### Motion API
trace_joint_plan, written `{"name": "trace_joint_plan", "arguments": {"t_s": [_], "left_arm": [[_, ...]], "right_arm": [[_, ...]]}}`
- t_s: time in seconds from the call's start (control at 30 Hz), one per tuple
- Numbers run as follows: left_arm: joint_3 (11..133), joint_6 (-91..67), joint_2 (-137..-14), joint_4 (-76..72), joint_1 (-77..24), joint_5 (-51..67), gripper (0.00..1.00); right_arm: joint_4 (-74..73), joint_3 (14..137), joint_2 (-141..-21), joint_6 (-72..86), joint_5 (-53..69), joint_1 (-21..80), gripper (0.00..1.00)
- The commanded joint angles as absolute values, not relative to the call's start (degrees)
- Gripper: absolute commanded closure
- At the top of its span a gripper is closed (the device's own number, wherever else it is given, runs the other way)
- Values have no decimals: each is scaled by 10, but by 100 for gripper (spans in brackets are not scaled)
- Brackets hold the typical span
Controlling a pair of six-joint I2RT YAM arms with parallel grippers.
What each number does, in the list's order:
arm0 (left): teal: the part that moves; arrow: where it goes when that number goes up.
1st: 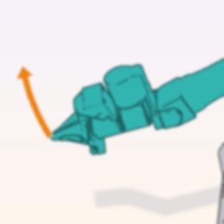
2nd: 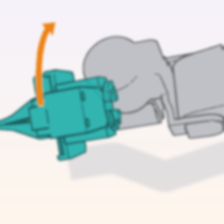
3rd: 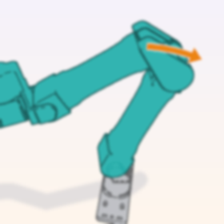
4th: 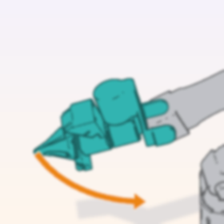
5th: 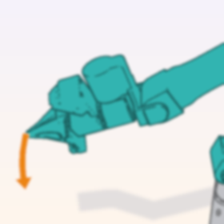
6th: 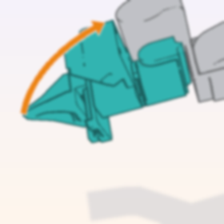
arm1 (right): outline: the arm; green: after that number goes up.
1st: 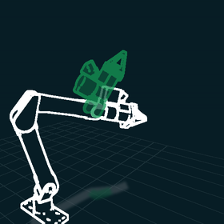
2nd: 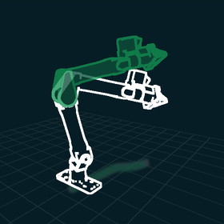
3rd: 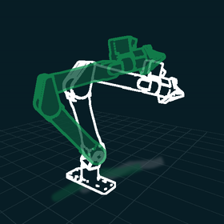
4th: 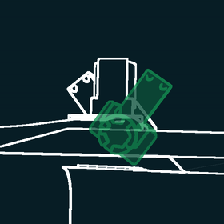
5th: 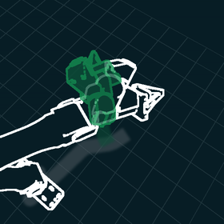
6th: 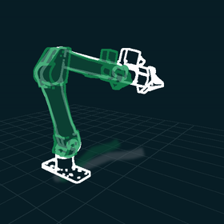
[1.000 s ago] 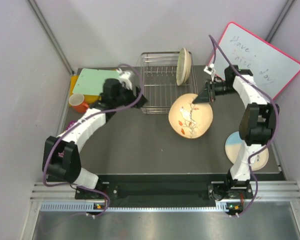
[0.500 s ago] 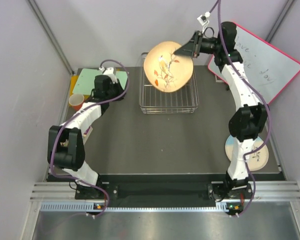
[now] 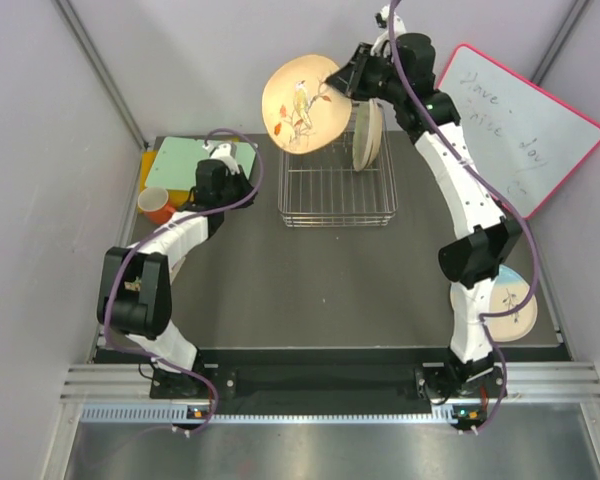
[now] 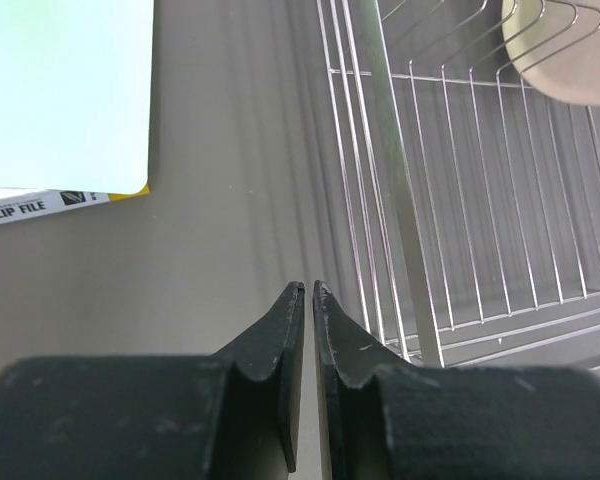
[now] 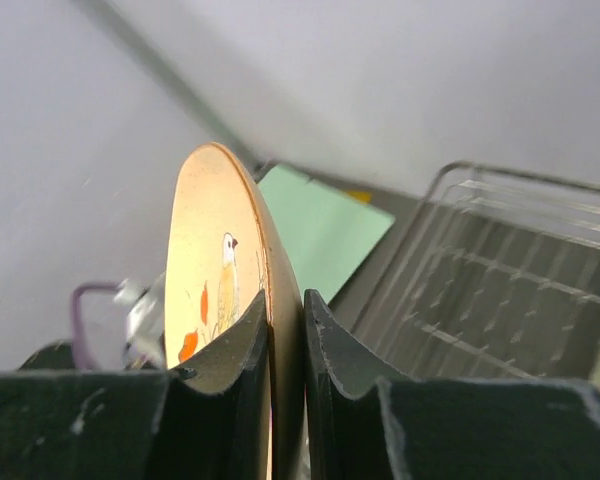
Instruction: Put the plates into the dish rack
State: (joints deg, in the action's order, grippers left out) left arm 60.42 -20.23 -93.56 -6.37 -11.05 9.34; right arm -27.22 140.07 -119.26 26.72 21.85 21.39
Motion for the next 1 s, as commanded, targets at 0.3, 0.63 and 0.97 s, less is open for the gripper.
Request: {"name": "trace_joint_plan", "arguments": {"t_s": [0.3, 0.63, 0.97], "left_arm": [[519, -269, -903, -166, -119, 141, 89], [444, -289, -822, -194, -122, 163, 89], [399, -285, -771, -187, -122, 178, 87]], "right_arm": [[-59, 1375, -1163, -6, -287, 293, 100], [16, 1355, -1202, -182, -392, 336, 100], [84, 1354, -1263, -251, -439, 337, 100]]}}
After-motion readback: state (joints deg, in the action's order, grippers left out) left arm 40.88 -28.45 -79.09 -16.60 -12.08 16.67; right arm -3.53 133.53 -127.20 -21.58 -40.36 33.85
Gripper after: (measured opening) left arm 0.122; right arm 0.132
